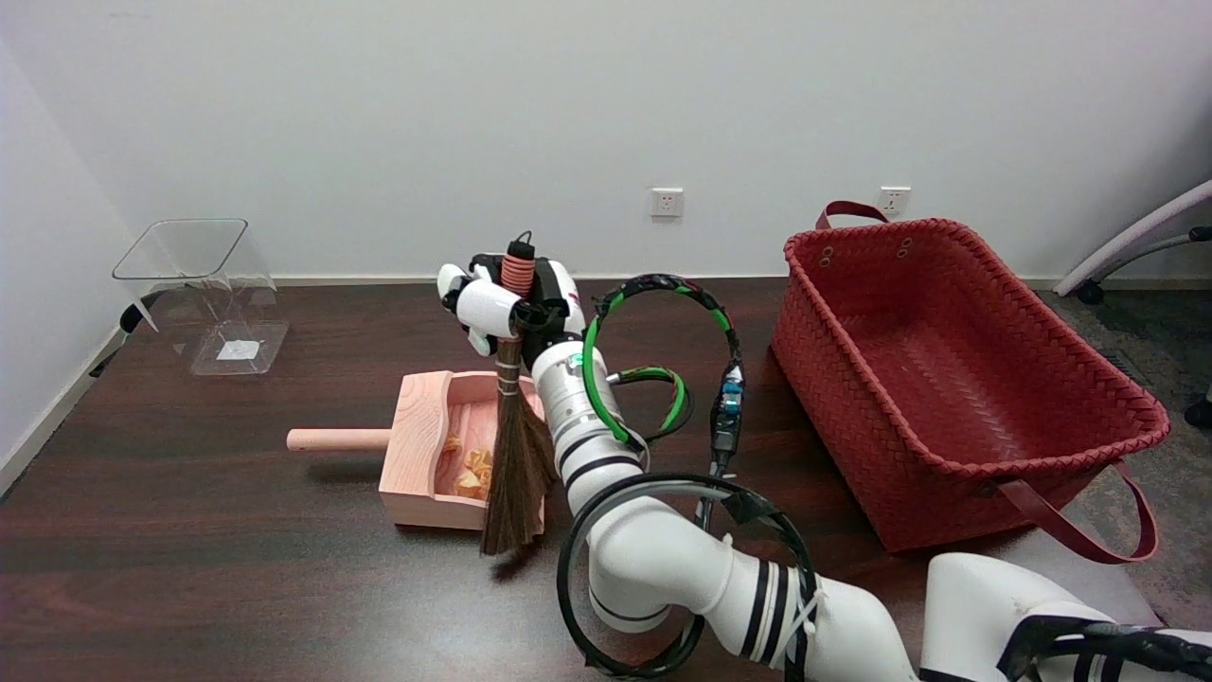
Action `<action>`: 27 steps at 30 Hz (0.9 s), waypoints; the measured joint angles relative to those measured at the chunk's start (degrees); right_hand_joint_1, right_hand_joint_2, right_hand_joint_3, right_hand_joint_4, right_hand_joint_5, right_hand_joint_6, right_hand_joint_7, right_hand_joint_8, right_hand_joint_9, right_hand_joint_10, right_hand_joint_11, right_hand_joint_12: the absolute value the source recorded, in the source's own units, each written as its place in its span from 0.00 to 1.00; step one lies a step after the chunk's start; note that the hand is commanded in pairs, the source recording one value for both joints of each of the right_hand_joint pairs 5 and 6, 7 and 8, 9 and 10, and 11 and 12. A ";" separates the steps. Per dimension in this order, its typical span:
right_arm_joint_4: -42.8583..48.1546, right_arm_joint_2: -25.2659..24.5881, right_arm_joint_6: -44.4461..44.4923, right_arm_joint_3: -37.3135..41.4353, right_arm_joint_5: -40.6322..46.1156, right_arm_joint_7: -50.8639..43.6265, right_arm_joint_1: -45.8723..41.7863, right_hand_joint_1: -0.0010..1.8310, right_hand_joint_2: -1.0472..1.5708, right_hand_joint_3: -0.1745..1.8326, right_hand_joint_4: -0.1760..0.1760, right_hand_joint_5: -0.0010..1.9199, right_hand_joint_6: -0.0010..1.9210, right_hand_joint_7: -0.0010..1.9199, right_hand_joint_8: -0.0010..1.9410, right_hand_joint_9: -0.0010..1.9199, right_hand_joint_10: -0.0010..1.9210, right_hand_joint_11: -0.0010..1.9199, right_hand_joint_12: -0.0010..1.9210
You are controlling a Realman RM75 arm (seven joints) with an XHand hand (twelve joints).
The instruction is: Sweep the paper balls into the dustpan.
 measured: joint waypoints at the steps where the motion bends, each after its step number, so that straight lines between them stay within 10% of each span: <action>1: 0.09 -0.04 -0.26 0.01 0.06 0.20 0.15 0.66 0.78 0.48 0.50 1.00 1.00 1.00 0.99 1.00 1.00 1.00 1.00; 27: -5.32 2.57 -2.40 0.11 -2.51 -8.74 0.61 0.65 0.80 0.45 0.50 1.00 1.00 1.00 0.99 1.00 1.00 1.00 1.00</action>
